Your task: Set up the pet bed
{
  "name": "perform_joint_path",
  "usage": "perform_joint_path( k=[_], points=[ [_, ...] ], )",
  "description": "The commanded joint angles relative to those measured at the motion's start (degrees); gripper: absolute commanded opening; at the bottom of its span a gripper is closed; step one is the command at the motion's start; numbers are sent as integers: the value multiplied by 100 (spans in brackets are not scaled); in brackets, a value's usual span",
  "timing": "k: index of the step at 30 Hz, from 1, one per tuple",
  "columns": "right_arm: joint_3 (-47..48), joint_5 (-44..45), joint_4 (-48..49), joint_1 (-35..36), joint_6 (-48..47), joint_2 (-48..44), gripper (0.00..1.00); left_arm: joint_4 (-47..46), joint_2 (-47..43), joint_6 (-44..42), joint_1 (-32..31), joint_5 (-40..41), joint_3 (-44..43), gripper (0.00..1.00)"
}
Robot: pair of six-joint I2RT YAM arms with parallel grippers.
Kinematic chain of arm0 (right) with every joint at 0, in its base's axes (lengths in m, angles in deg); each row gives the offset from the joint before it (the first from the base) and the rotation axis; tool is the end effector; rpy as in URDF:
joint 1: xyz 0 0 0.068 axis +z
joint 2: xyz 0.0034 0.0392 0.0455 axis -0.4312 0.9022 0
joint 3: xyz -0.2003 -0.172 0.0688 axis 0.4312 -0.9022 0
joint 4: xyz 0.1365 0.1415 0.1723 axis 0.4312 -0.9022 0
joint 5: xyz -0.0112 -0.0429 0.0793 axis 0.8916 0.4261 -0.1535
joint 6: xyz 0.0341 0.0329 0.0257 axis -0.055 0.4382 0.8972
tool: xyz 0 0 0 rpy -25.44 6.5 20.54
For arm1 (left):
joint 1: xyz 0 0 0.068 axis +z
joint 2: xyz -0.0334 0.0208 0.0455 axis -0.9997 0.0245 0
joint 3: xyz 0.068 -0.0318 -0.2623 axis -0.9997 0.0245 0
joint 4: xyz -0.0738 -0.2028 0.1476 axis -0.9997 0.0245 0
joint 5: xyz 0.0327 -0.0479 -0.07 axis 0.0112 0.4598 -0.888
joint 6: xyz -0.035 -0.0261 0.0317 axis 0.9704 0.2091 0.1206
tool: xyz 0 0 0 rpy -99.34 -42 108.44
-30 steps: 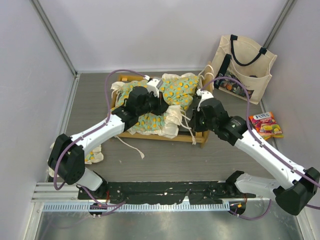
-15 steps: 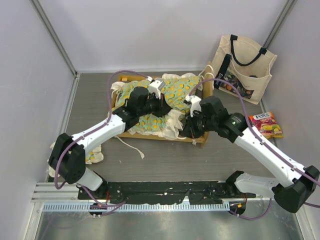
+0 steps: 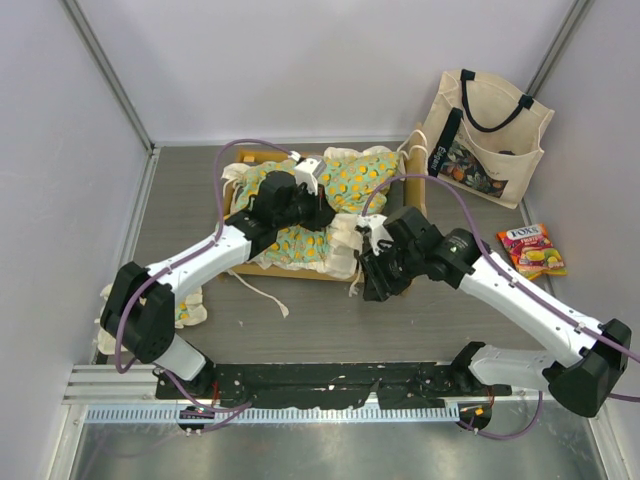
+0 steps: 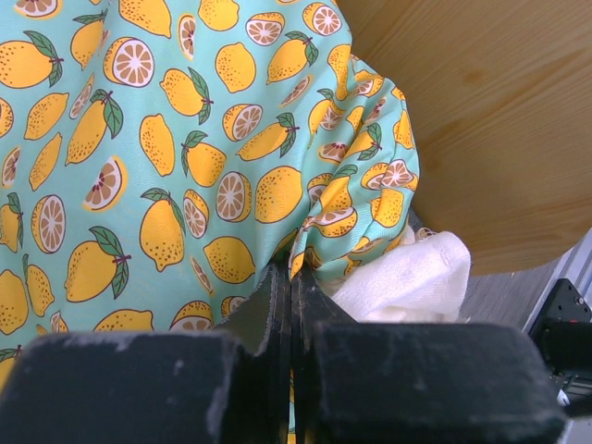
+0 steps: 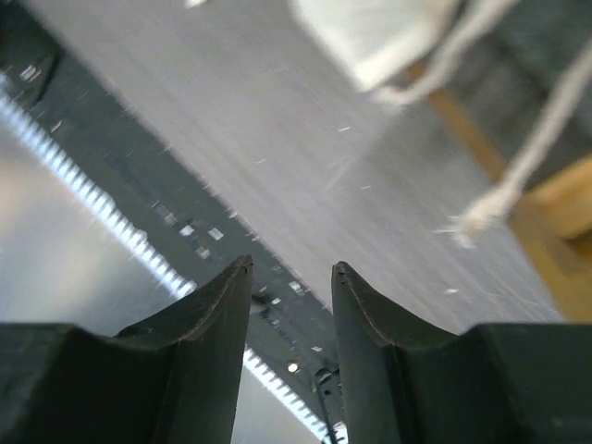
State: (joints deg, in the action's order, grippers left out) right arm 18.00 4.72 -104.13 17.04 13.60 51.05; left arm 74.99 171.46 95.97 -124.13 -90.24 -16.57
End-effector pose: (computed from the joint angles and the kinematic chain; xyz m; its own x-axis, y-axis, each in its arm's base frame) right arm 0.1548 0.1590 0.3099 -0.7141 -0.4760 -0.5133 -0.6828 0.6355 0.3604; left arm 0.2865 -0.2161 0.2890 -0.5714 -0.0317 -0.8200 0.5904 0.6781 -0.4377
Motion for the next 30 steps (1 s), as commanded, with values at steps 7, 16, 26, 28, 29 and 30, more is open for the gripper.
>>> perform_joint_path(
  k=[7, 16, 26, 28, 29, 30],
  points=[
    [744, 3788, 482, -14, 963, 547, 48, -224, -143, -132, 46, 147, -19, 0],
    [164, 3895, 1825, -110, 1315, 1330, 50, -206, -179, -97, 46, 156, -11, 0],
    [-618, 3816, 3409, -286, 1034, 1400, 50, -163, -152, -71, 46, 156, -28, 0],
    [-697, 3807, 3593, -356, 990, 1453, 49, -163, -144, -71, 46, 156, -19, 0],
    [-732, 3825, 3638, -374, 955, 1471, 48, -145, -143, -62, 46, 147, -19, 0],
    [-750, 3877, 3682, -391, 929, 1454, 42, -136, -152, -53, 46, 147, -19, 0]
  ],
)
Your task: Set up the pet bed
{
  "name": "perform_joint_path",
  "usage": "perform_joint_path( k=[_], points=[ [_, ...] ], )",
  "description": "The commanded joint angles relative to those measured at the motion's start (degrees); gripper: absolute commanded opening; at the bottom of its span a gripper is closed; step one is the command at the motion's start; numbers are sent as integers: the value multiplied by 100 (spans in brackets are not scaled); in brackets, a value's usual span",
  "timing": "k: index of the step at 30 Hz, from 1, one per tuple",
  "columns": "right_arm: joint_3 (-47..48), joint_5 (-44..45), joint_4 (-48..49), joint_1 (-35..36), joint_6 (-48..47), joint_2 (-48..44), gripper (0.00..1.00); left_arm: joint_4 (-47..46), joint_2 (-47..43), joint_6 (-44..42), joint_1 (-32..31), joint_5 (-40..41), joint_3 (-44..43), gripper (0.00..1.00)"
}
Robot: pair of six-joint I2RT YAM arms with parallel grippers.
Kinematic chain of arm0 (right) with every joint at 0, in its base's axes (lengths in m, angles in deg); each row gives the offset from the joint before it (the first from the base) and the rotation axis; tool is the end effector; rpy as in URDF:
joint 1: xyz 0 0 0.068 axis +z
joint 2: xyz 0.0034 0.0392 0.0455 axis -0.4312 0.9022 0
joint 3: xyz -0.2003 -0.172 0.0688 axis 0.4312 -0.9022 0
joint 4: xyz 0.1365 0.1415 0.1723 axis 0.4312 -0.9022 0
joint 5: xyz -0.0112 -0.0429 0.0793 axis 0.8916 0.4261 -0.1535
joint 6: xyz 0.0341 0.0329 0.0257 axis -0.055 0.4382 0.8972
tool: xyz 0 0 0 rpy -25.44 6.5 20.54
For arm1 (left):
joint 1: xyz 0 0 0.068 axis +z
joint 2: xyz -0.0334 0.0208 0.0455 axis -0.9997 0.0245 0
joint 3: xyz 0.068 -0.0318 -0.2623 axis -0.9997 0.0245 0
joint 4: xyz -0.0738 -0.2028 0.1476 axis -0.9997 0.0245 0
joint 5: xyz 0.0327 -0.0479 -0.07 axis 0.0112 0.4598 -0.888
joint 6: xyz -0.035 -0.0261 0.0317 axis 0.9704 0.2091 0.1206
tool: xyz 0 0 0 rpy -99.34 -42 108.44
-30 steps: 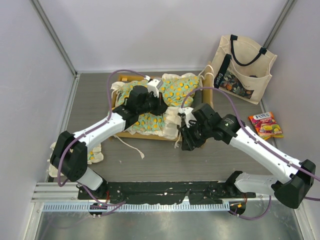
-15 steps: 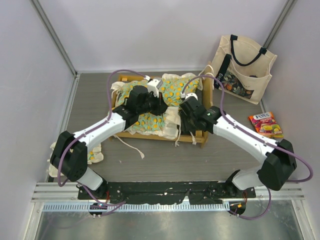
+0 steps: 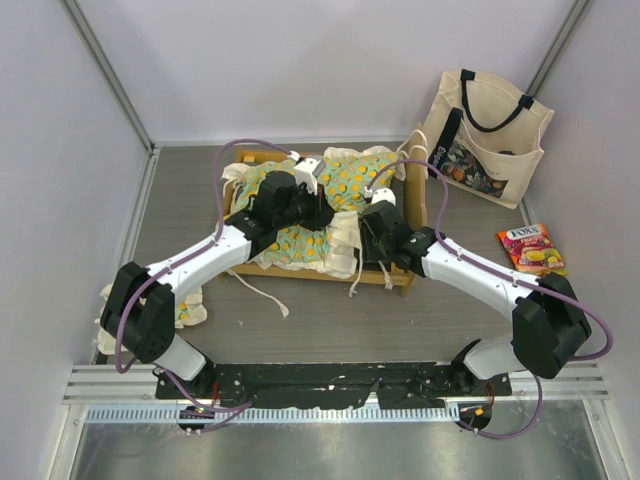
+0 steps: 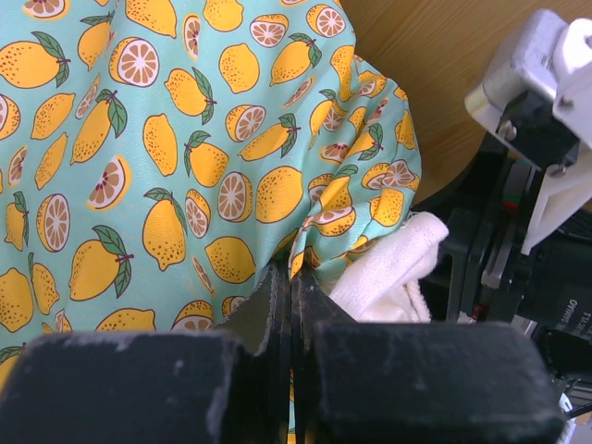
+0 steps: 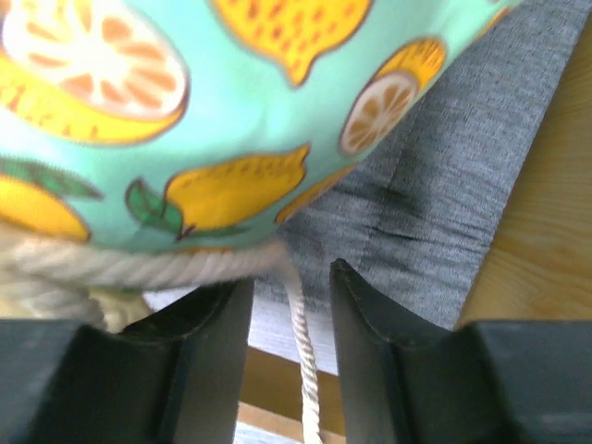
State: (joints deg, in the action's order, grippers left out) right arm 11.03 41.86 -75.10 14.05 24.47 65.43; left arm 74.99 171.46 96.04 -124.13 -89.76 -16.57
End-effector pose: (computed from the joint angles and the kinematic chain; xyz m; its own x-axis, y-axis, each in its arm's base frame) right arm 0.2344 0.1804 0.2438 -0.6935 -0.1700 -0.7001 -0.2464 0.9691 0.0088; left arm 0.2867 -0.2160 0.2890 -0.5703 -0.0349 -0.8207 0.5853 0.6838 -0.4358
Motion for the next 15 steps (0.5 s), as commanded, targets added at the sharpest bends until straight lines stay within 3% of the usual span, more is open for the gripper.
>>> perform_joint_path(
  k=[1, 2, 3, 6, 15],
  points=[
    [-70, 181, 849, -101, -193, -11, 38, -136, -170, -69, 46, 107, -11, 0],
    [-132, 234, 885, -118, -211, -142, 34, -127, -170, -69, 46, 125, -2, 0],
    [-176, 286, 929, -119, -237, -213, 21, -127, -179, -69, 46, 125, 7, 0],
    [-281, 331, 974, -136, -263, -520, 1, -127, -205, -69, 46, 134, 7, 0],
    [-343, 647, 928, -136, -202, -1329, 1, -162, -240, -25, 46, 107, 33, 0]
  ],
)
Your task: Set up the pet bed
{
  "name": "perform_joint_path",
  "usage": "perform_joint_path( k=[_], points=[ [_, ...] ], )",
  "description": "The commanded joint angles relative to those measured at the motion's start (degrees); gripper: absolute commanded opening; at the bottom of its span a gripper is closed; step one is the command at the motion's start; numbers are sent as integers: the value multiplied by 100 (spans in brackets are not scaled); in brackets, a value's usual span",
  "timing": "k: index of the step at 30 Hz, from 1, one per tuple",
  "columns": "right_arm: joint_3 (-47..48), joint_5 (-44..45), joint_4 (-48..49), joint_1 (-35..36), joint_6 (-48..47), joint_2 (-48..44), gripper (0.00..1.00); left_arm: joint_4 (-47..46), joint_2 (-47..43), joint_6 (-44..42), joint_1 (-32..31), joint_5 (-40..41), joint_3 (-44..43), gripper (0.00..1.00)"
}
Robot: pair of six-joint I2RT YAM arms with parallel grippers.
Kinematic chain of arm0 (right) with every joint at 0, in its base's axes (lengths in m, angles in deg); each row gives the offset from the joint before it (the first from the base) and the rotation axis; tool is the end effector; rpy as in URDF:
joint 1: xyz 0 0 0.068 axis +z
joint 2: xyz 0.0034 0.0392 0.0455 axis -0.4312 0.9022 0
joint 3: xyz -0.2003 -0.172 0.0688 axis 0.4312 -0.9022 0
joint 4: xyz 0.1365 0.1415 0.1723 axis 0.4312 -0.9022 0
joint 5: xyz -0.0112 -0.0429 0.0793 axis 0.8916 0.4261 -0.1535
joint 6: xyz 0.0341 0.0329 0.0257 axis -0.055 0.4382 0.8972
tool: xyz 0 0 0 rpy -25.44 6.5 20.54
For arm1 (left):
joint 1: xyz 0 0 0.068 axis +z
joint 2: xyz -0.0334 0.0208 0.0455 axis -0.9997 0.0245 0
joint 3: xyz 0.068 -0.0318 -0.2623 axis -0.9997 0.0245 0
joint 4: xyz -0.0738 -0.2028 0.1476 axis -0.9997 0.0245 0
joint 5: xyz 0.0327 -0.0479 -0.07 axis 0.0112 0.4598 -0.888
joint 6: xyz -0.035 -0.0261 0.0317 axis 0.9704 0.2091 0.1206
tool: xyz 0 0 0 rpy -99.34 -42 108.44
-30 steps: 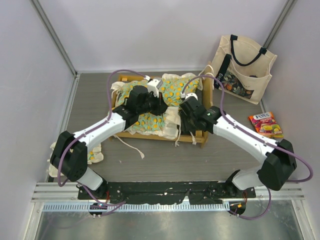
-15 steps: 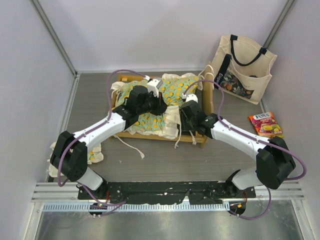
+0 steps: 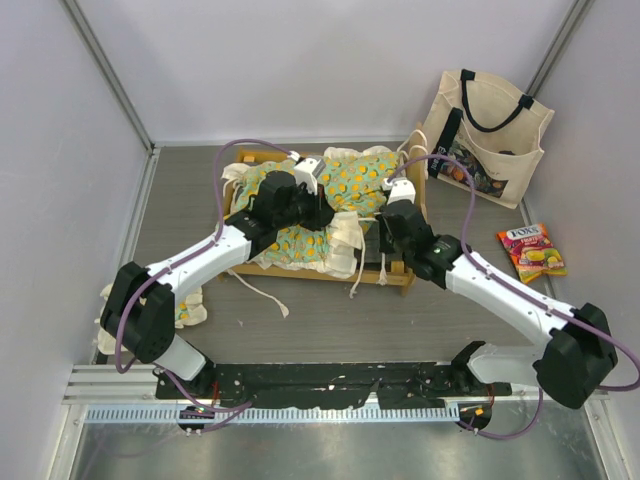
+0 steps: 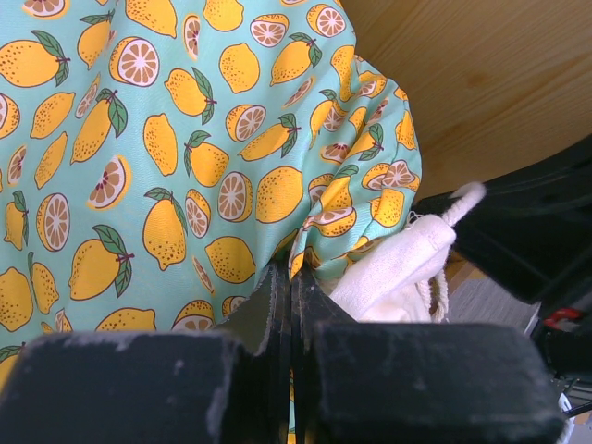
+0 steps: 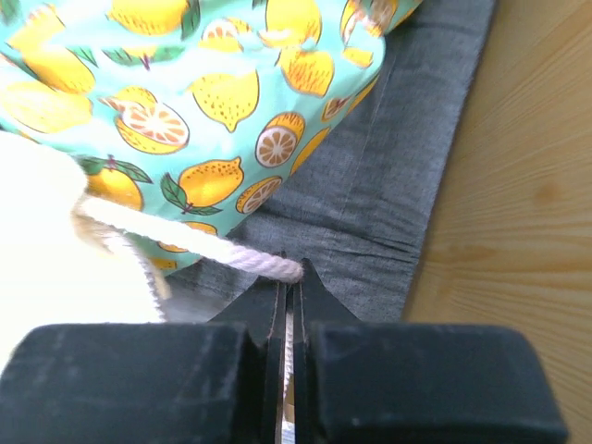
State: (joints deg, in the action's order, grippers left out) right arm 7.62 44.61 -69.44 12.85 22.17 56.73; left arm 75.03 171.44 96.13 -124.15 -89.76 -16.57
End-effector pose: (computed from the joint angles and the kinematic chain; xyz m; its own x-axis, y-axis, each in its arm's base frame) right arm 0.2221 0.1607 0.2726 -0.5628 -0.1013 -0.8204 -0.2205 0.9749 0.0309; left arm 0.2865 -0.2160 0.2891 -0.5715 -0.0356 -0.8198 0.5845 0.6836 -0.4371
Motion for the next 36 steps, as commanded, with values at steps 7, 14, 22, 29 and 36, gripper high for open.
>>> perform_joint_path(
  k=[7, 14, 22, 29, 36],
  points=[
    [138, 654, 636, -16, 177, -162, 1, -299, -264, 81, 57, 90, 104, 0],
    [-55, 916, 1031, -25, 248, -170, 1, -351, -247, 125, 48, 72, 104, 0],
    [393, 1076, 882, -25, 352, -47, 1, -325, -247, 107, 48, 90, 104, 0],
    [69, 724, 680, -25, 625, -178, 1, -351, -212, 116, 57, 64, 69, 0],
    [-222, 127, 442, -33, 845, -731, 1, -334, -212, 90, 57, 81, 33, 0]
  ],
)
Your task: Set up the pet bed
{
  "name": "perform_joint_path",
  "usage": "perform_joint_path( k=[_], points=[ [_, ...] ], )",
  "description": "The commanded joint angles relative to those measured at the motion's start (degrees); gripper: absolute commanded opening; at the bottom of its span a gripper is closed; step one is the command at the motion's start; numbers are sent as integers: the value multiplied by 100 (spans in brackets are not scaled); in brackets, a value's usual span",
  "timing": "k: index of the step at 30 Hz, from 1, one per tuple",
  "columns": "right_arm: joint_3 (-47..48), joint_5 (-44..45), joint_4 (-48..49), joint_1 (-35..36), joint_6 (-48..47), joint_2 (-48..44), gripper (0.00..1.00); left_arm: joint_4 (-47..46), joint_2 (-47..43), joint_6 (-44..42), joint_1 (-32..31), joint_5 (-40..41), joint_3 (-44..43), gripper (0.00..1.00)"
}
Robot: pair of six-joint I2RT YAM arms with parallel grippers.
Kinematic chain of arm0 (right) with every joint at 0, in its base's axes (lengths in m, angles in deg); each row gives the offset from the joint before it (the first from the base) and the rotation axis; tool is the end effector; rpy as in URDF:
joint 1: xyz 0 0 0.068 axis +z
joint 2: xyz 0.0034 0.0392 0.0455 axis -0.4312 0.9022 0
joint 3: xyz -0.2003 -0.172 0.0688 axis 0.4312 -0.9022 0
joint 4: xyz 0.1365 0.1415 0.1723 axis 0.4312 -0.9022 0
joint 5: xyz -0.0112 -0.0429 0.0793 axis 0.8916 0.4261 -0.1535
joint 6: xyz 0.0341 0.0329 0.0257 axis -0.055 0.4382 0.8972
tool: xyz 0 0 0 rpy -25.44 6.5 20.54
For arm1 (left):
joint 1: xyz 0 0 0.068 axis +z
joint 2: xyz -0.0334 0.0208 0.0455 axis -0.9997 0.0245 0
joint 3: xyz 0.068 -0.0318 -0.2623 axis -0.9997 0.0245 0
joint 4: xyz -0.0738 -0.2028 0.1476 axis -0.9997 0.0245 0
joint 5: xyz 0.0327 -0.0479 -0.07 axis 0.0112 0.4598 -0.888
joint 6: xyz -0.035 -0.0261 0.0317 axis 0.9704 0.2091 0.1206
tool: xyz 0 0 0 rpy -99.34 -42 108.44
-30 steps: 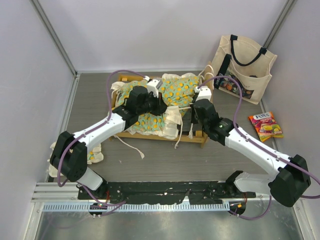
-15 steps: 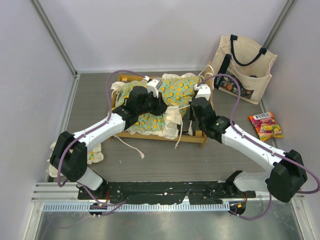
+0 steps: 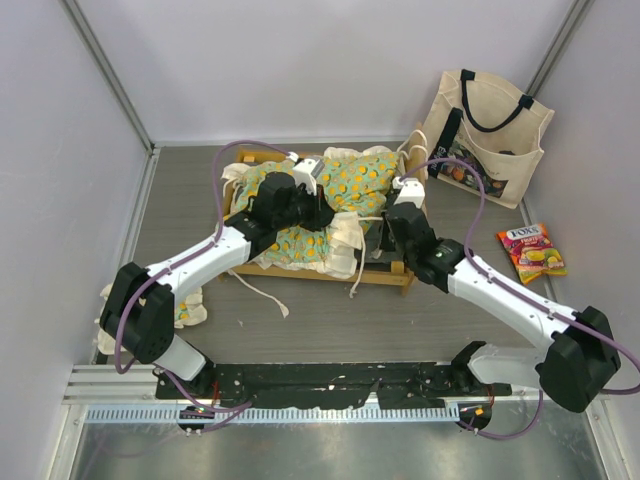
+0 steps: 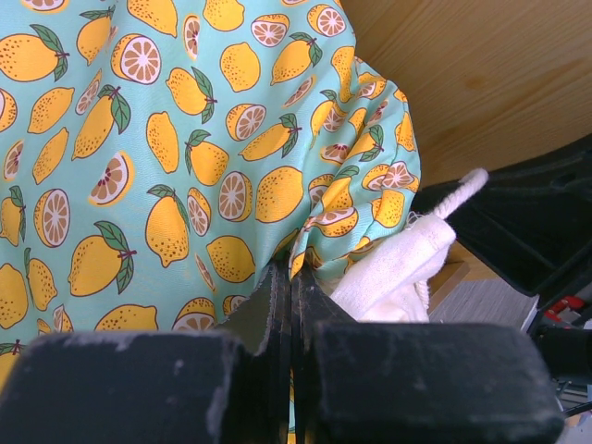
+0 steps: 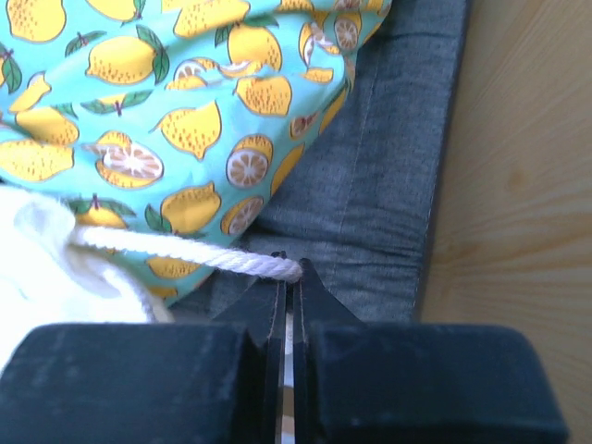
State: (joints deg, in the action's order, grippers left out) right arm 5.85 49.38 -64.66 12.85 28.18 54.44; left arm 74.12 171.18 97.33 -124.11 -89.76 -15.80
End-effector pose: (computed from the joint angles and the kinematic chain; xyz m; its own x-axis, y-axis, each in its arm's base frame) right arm 0.2199 0.1554 0.2802 -0.4952 0.0553 -0.8670 -0.1052 0.9868 0.1230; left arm 0.2856 -0.2150 0.2875 -0.5790 -0.0536 -0.8136 0.5745 0.6813 -0.4537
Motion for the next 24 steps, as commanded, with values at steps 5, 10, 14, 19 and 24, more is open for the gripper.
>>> perform_joint_path(
  k=[5, 10, 14, 19, 24],
  points=[
    [-106, -702, -177, -25, 393, -827, 1, -251, -150, -31, 53, 72, -43, 0],
    [-229, -711, -291, -25, 393, -1004, 1, -251, -159, -22, 53, 90, -34, 0],
    [-326, -579, -283, -25, 305, -670, 1, -269, -115, 4, 53, 29, -61, 0],
    [-431, -456, -37, -25, 306, -336, 1, -269, -133, 22, 53, -7, -52, 0],
    [-405, -385, -238, -25, 68, -2, 1, -251, -80, 22, 53, -156, -78, 0]
  ],
)
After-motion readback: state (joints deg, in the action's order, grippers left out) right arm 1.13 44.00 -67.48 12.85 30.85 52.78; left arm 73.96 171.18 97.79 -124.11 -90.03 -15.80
